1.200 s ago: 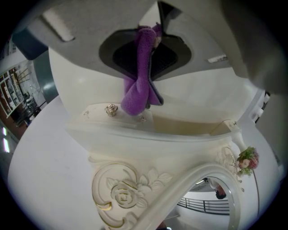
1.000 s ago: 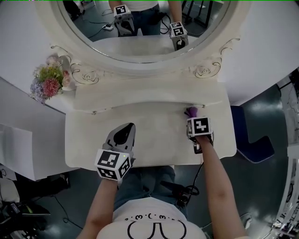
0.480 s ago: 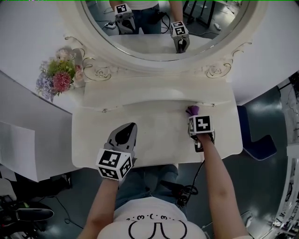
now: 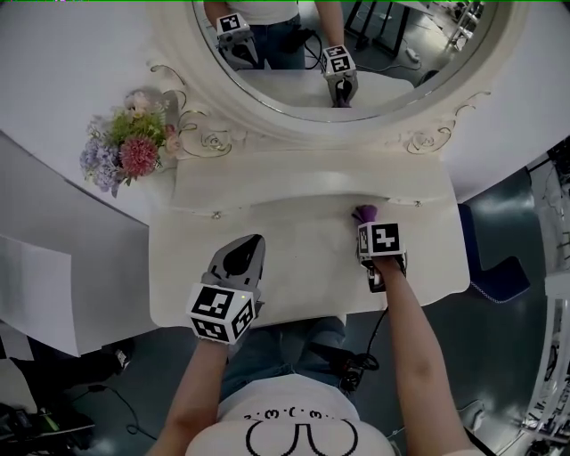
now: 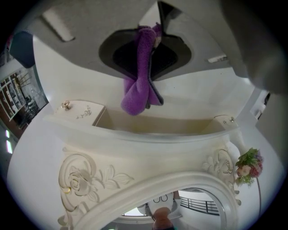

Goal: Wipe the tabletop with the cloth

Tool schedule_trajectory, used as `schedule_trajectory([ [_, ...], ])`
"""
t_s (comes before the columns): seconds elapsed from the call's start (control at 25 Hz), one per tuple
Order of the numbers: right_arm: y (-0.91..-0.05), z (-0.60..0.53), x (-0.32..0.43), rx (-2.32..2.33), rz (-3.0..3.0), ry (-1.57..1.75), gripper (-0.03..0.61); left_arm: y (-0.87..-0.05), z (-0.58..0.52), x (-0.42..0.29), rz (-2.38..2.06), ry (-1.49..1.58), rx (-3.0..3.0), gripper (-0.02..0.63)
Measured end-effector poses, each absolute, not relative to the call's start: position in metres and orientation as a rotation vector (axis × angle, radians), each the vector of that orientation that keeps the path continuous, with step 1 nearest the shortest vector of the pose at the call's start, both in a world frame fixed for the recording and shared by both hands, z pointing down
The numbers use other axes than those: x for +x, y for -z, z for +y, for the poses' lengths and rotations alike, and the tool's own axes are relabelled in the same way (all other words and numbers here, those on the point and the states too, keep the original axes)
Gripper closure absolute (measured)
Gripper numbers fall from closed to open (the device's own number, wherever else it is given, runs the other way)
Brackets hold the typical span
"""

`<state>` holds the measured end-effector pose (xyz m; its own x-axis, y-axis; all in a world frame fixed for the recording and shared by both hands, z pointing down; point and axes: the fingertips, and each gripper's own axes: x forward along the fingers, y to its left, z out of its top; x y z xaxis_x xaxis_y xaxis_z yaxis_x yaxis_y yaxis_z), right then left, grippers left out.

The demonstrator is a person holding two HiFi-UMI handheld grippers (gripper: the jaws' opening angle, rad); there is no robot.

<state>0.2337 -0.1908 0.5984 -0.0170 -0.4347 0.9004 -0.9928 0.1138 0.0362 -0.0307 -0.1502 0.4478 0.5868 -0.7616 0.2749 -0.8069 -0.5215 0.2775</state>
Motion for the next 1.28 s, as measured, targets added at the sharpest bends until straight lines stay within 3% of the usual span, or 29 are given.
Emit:
schedule_trajectory([
  [1.28,-0.598,-0.192,0.052,1.3,-1.777,-1.086,0.511,-0.46,-0.157,-0.145,-1.317,-0.085,2.379,0.617],
])
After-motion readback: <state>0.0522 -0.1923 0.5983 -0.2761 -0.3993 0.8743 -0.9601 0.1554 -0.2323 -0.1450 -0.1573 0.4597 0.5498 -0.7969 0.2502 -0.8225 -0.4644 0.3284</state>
